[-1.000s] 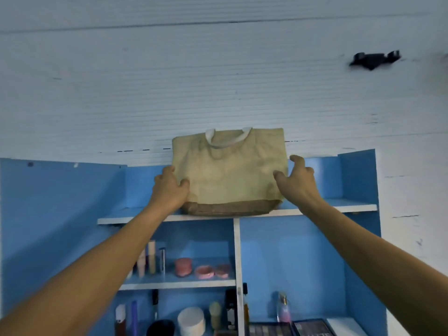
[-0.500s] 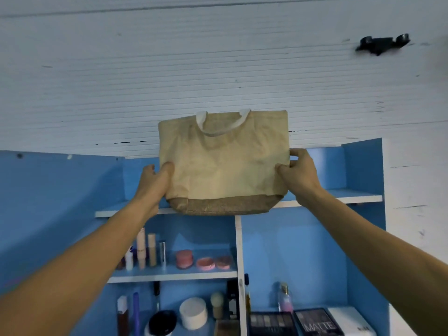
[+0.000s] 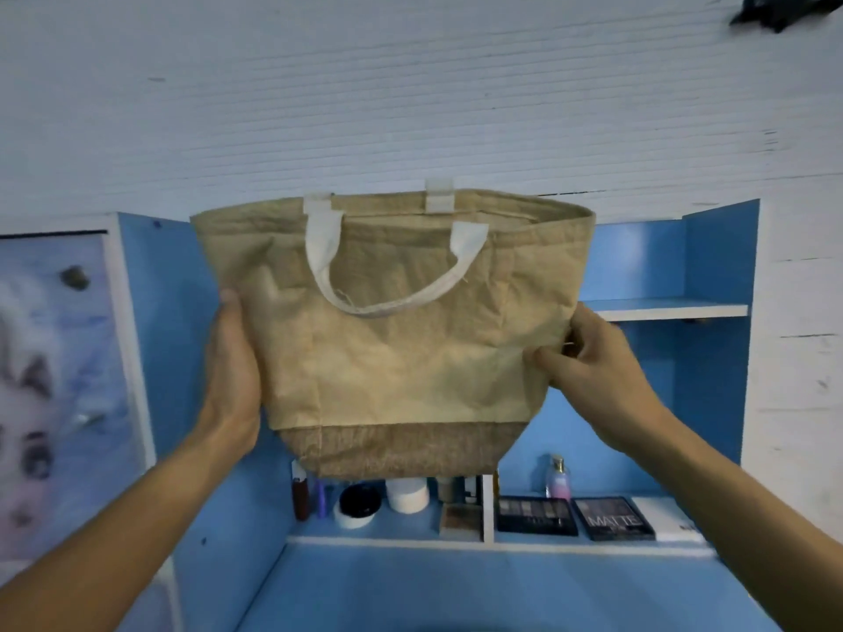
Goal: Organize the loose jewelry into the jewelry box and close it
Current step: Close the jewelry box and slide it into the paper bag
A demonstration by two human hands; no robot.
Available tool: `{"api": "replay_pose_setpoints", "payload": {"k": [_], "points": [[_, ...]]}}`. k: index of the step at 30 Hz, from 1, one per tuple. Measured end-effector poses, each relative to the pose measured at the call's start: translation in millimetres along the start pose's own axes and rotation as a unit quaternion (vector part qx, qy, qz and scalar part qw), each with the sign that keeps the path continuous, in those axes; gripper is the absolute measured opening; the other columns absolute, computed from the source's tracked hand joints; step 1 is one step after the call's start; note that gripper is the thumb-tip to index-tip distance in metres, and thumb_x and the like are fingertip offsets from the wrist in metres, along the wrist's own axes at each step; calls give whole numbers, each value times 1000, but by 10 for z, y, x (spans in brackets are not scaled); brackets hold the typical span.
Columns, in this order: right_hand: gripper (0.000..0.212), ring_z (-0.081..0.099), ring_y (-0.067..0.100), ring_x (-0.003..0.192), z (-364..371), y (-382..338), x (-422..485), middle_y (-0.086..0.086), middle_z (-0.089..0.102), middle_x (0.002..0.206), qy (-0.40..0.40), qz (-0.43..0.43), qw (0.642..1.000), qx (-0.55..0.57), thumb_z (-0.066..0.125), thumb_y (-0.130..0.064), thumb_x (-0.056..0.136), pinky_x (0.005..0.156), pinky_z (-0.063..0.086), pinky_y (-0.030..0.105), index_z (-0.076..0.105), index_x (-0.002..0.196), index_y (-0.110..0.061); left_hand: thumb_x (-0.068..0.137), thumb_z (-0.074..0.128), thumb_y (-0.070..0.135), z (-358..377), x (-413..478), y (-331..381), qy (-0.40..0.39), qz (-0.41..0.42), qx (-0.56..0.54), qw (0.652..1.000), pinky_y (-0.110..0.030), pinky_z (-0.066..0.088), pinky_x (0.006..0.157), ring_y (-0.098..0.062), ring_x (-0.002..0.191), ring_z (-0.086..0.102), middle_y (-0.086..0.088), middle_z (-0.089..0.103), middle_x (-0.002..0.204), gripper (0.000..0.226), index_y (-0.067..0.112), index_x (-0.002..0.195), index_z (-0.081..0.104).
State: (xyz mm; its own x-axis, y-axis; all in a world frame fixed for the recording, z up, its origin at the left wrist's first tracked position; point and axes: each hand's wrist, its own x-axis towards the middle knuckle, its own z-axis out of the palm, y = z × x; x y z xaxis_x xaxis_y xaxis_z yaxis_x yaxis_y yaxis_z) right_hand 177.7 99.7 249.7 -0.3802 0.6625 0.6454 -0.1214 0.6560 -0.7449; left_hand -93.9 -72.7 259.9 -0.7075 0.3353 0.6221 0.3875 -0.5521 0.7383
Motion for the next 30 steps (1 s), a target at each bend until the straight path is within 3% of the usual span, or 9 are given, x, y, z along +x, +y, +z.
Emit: {"api": "replay_pose_setpoints", "payload": {"k": [4,8,12,16,19,21,25,28,30], "points": [[29,70,19,88,136,332,-418,-4,75,93,-27,50,998,9,64,3,87,74,55,34,67,99,-23,90,44,61,-432,-436,-297,21,-36,80,996,-50,51,96,-26,111,65,-12,68,116,59,10,113,63],[23,63,-2,61,271,708,-710,-15,73,71,-68,93,993,-2,65,2,89,61,48,17,71,91,-20,83,41,53,-688,-962,-489,11,6,181,983,-4,39,78,18,80,51,9,53,94,47,11,103,49],[30,55,12,63,402,1068,-904,-2,69,70,-97,105,990,-14,66,-2,91,61,48,36,74,84,-30,84,45,43,-991,-1337,-744,-12,22,253,967,-5,37,86,24,99,49,21,59,105,40,20,117,50],[24,59,16,73,559,1371,-986,18,72,83,-69,114,990,-41,65,1,91,75,55,56,75,83,-19,85,49,27,-1201,-1453,-914,-38,-14,328,944,-30,40,69,-14,87,54,0,60,86,12,17,87,55],[14,64,40,70,655,1591,-1008,22,70,81,-42,139,988,-61,67,-1,90,74,54,58,73,79,-8,97,55,-1,-1402,-1324,-934,-147,-90,355,919,-19,44,94,-22,119,56,-3,64,120,23,19,107,63],[11,64,43,72,683,1704,-1009,26,69,80,-30,161,983,-78,65,-1,90,66,55,49,69,79,0,91,61,7,-1547,-1201,-869,-226,-141,329,906,-13,43,102,-18,125,60,4,68,129,31,26,114,72],[11,51,20,70,696,1797,-1037,30,68,79,-9,179,979,-96,63,4,89,56,39,31,65,82,12,101,49,2,-1506,-1074,-604,-218,-208,169,938,-36,49,101,-26,121,64,-2,75,115,30,18,116,70],[7,59,21,73,730,1849,-1052,18,73,81,-24,176,979,-103,72,-4,88,61,46,27,72,83,0,99,61,40,-1135,-1114,-422,-280,-102,284,911,-23,48,100,-5,115,65,17,72,116,22,31,119,67],[9,64,28,75,727,1922,-1036,17,73,81,-33,184,976,-111,73,-8,89,66,51,33,72,82,-2,80,62,75,-859,-1191,-364,-352,-25,412,840,-17,47,94,4,114,59,28,62,121,57,43,128,58]]}}
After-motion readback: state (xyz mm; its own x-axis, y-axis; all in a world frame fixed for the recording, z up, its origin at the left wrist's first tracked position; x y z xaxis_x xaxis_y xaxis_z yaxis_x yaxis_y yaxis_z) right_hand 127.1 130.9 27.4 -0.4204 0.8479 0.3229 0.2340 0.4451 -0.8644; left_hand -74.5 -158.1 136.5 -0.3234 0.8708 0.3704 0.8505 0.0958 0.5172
